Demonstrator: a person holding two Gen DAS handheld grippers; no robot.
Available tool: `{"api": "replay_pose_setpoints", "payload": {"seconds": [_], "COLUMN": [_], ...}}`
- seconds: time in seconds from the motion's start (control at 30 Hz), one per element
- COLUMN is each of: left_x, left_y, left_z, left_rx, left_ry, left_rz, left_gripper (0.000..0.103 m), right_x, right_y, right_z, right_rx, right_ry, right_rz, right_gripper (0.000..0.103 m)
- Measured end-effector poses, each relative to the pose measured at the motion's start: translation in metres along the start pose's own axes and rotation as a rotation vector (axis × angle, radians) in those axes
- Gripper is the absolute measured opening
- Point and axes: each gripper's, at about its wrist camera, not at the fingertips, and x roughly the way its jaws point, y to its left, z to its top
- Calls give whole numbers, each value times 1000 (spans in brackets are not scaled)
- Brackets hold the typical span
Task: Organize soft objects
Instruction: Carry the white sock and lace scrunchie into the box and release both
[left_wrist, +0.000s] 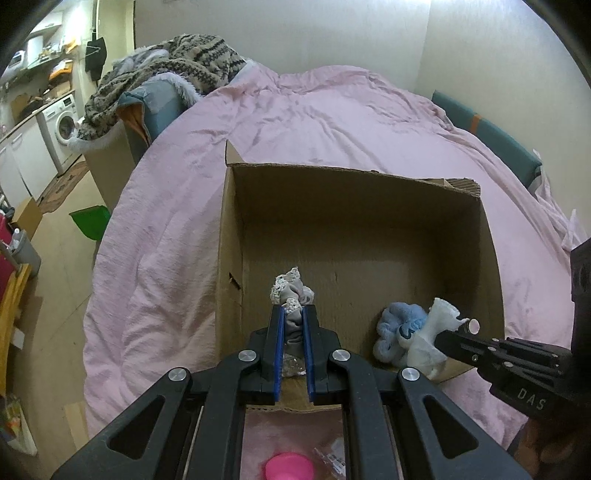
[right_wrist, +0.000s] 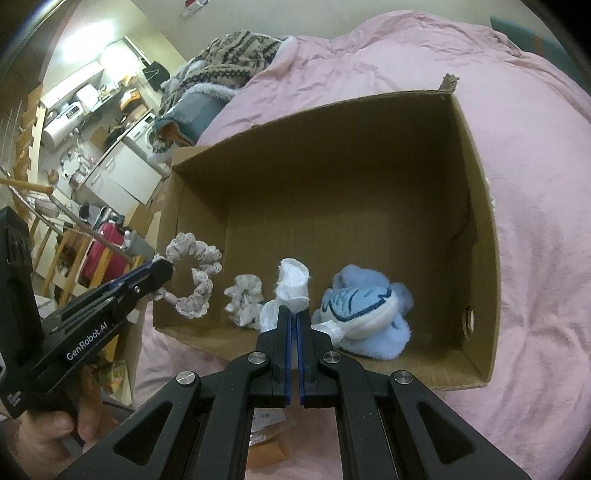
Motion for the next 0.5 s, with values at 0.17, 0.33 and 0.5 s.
{"api": "replay_pose_setpoints", "payload": {"seconds": [0.17,0.33,0.5], "left_x": [3,4,4], "left_y": [3,2,2], "left_z": [1,1,-1], "left_rx": [-15,-7,1], "left_ry": [10,12,4], "left_rz": [7,7,4], "left_gripper": [9,9,9], "right_x": [2,-1,-1], "right_y": [1,-1,-3], "right_z": [1,1,0], "right_rx": [-3,3,14], "right_ry": [5,-6,-12], "right_rz": [-3,-4,-2], "right_gripper": [4,4,4]}}
